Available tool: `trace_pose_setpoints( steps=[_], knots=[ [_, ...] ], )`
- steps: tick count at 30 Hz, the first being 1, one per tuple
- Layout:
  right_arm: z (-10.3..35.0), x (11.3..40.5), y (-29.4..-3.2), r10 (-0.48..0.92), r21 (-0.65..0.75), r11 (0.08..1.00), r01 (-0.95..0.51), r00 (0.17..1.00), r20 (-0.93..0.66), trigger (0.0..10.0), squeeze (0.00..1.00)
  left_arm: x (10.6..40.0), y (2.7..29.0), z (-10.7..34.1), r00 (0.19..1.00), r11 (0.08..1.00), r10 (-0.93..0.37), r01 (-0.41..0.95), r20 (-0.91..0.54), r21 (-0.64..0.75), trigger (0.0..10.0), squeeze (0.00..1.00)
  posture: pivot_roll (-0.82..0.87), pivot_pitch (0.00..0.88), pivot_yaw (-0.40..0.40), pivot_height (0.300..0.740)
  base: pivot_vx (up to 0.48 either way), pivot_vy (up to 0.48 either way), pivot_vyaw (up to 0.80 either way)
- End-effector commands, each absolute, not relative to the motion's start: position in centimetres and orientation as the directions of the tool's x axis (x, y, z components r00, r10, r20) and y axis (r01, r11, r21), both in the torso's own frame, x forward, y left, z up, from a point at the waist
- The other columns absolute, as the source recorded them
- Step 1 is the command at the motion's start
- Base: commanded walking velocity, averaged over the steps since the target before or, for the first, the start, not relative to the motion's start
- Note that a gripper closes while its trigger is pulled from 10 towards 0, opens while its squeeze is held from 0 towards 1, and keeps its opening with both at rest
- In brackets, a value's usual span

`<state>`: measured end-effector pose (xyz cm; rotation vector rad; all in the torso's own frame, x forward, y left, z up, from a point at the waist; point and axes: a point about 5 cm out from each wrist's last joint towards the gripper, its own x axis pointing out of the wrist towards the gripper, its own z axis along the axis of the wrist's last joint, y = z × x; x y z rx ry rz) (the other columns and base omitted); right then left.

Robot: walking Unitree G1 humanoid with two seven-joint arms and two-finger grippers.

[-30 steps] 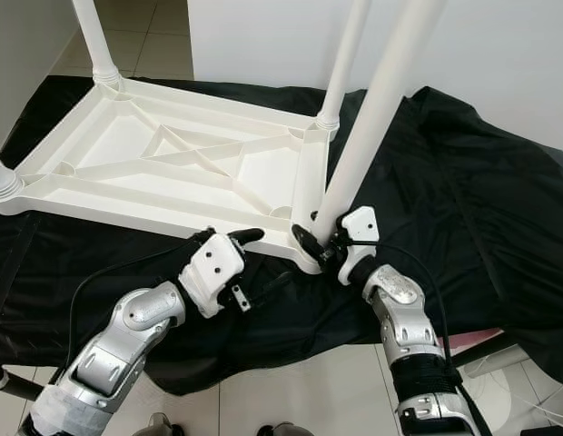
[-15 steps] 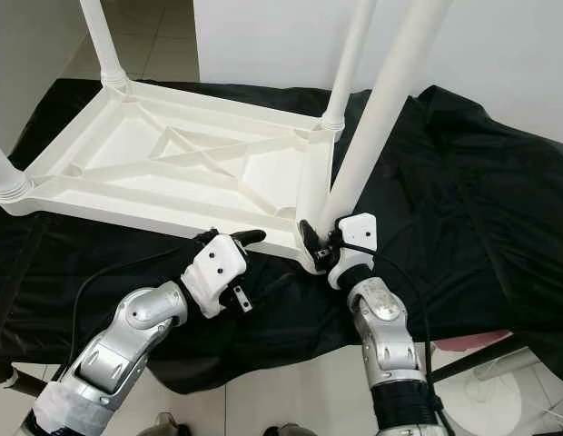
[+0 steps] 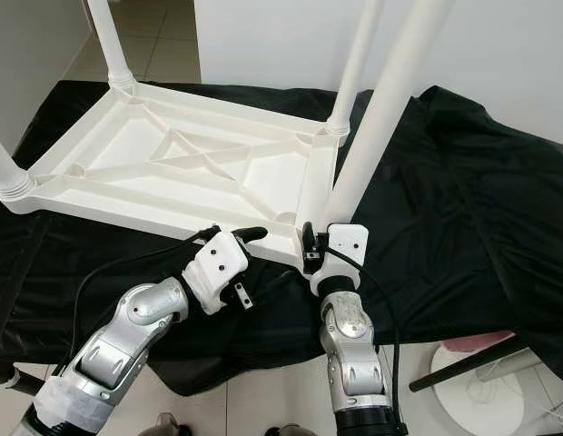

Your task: Building children table

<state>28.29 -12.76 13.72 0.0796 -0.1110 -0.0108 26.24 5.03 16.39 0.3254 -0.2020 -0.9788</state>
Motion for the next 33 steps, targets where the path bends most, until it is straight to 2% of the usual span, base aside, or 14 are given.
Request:
trace_pose_setpoints(
  steps=[1,2,3,10,16,21,22,24,25,33],
  knots=[
    [12.2,28.1,-13.1,-0.053,0.111,0.993,0.05,0.998,0.024,10.0,0.0,26.2,4.7,16.1,0.512,0.478,-0.859,0.803,-0.002,0.357,10.0,0.0,-0.03,0.083,-0.067,0.74,0.0,0.0,0.0],
    [12.3,28.2,-13.2,-0.047,0.113,0.993,0.042,0.998,0.034,10.0,0.05,26.1,4.7,16.1,0.513,0.479,-0.858,0.802,-0.002,0.357,10.0,0.0,-0.03,0.081,-0.068,0.74,0.0,0.0,0.0],
    [12.5,28.2,-13.3,-0.038,0.121,0.992,0.032,0.998,0.046,10.0,1.0,26.1,4.7,16.0,0.515,0.481,-0.857,0.801,-0.002,0.357,10.0,0.0,-0.03,0.081,-0.07,0.74,0.0,0.0,0.0],
    [13.4,28.4,-14.3,0.016,0.08,0.996,-0.025,0.994,0.109,10.0,1.0,26.2,4.9,15.9,0.535,0.499,-0.845,0.793,-0.009,0.349,10.0,0.0,-0.02,0.076,-0.08,0.74,0.0,0.0,0.0],
    [13.4,28.5,-15.1,0.035,0.053,0.998,-0.041,0.993,0.109,10.0,1.0,26.2,5.1,15.8,0.54,0.504,-0.841,0.796,-0.018,0.336,10.0,0.0,-0.02,0.071,-0.09,0.74,0.0,0.0,0.0],
    [13.1,28.5,-15.3,0.113,0.025,0.993,-0.115,0.99,0.09,10.0,1.0,26.1,5.3,15.7,0.546,0.508,-0.838,0.793,-0.02,0.335,10.0,0.0,-0.02,0.066,-0.093,0.74,0.0,0.0,0.0],
    [13.0,28.4,-15.5,0.14,0.017,0.99,-0.142,0.986,0.088,10.0,0.89,26.1,5.4,15.6,0.548,0.509,-0.836,0.792,-0.023,0.338,10.0,0.0,-0.02,0.06,-0.095,0.74,0.0,0.0,0.0],
    [13.0,28.4,-15.8,0.16,0.012,0.987,-0.162,0.983,0.087,10.0,0.89,26.0,5.5,15.6,0.549,0.51,-0.835,0.791,-0.026,0.339,10.0,0.0,-0.02,0.06,-0.095,0.74,0.0,0.0,0.0],
    [13.0,28.4,-16.1,0.193,-0.001,0.981,-0.194,0.977,0.09,10.0,0.0,26.0,5.7,15.5,0.55,0.508,-0.835,0.791,-0.03,0.341,10.0,0.0,-0.02,0.055,-0.093,0.74,0.0,0.0,0.0],
    [13.1,29.3,-17.5,0.351,-0.077,0.935,-0.345,0.934,0.072,10.0,0.0,25.6,5.9,15.2,0.534,0.487,-0.844,0.804,-0.052,0.342,10.0,0.0,-0.02,0.047,-0.091,0.74,0.0,0.0,0.0]
  ],
)
